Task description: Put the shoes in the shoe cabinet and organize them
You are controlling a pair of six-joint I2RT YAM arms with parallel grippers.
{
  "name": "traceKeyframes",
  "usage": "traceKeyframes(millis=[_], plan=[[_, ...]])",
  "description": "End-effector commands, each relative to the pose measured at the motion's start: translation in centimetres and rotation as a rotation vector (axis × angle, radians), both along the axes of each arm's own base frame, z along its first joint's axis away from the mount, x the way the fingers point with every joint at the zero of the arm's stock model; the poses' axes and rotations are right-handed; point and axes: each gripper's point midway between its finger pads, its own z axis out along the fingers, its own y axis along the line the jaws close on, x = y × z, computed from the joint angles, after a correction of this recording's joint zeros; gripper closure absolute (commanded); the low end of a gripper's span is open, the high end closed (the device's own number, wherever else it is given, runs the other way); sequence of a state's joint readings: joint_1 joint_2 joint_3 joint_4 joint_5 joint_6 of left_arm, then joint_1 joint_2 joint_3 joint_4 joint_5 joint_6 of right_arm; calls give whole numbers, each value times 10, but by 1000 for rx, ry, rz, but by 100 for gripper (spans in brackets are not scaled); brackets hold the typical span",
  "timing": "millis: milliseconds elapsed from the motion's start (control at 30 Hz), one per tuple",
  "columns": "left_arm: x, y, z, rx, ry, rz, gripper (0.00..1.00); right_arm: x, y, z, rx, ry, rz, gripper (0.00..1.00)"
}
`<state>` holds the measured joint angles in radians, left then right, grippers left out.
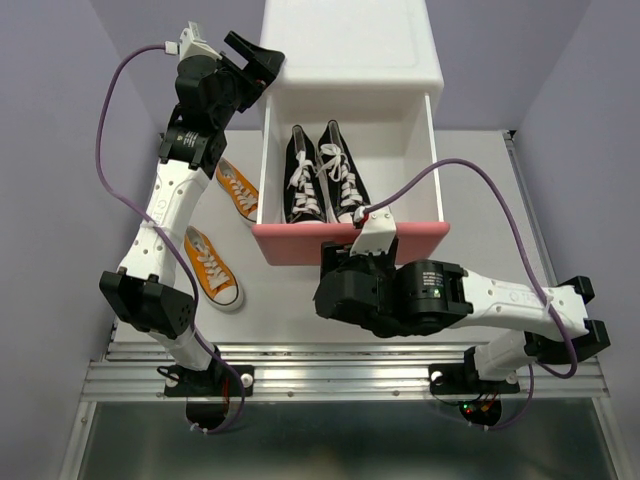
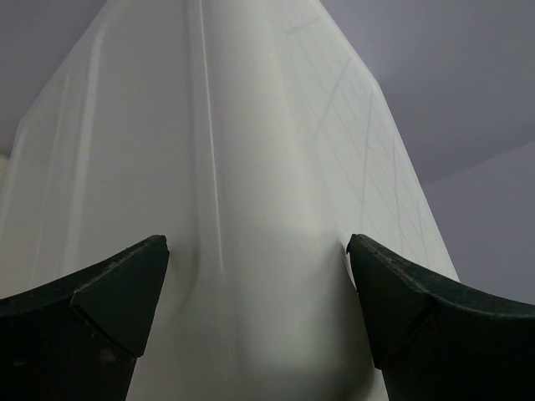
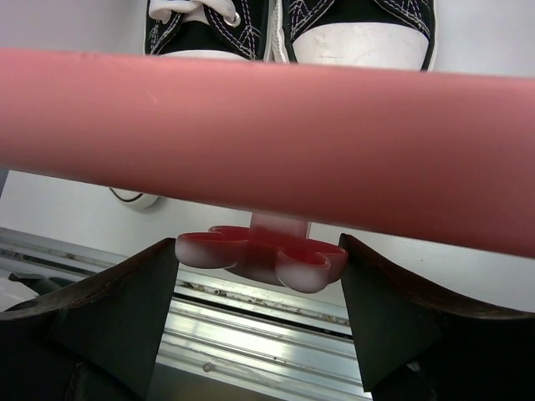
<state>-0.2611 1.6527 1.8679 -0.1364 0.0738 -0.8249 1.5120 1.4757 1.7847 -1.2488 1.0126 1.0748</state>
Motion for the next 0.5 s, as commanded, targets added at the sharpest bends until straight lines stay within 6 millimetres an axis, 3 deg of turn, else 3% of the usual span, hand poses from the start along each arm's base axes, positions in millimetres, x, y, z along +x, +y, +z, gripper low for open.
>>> traceKeyframes(millis=[0, 300, 467], plan=[[-13, 21, -183, 289, 523, 4, 1, 8, 10, 12, 105, -18, -66, 28], [-15, 18, -186, 306, 528, -25, 1, 15, 7, 21, 146, -48, -148, 72], [-14, 16, -183, 299, 521, -31, 1, 19, 6, 36, 201, -75, -173, 87]])
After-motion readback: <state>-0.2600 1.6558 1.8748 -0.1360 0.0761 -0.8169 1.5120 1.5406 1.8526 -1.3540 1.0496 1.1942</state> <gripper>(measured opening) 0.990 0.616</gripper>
